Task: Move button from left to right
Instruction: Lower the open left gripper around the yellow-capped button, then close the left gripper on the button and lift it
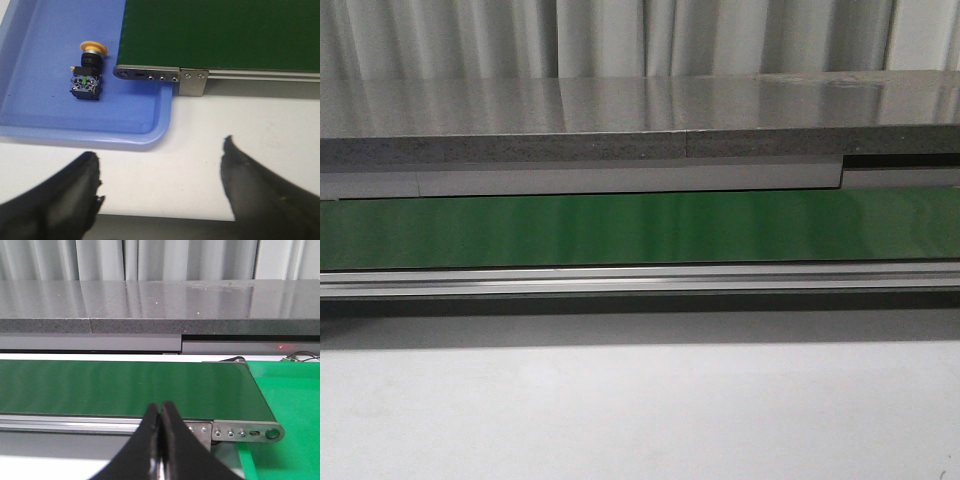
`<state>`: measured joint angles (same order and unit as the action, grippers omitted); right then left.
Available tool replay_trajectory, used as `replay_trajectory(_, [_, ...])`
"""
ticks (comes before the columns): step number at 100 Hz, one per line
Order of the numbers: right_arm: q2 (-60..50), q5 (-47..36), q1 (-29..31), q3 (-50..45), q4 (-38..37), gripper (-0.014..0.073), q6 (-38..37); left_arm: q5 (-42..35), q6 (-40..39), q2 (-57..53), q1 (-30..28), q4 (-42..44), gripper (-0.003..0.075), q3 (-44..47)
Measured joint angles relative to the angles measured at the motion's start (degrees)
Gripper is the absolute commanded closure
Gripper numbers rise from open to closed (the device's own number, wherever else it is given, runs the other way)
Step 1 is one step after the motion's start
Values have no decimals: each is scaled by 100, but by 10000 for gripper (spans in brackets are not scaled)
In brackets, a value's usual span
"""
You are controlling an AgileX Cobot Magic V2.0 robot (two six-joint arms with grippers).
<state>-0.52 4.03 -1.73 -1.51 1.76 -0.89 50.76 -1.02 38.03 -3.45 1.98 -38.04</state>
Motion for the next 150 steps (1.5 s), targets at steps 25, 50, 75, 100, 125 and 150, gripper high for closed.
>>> replay_trajectory(25, [0,0,0,0,0,662,0,0,-78,72,0,19,59,-38])
replay_trajectory(50, [0,0,0,0,0,662,0,-23,-135,966,-197,392,59,-519])
replay_trajectory(75, [0,0,0,0,0,662,0,-611,-140,2376,-1325,110,59,-1311])
replay_trajectory(100, [0,0,0,0,0,662,0,-745,-19,4147,-1853,24,59,-2207])
replay_trajectory(125, [0,0,0,0,0,662,0,-519,196,5777,-1875,-10,59,-3141])
replay_trajectory(150, [0,0,0,0,0,662,0,-180,318,6799,-1875,-22,59,-3740])
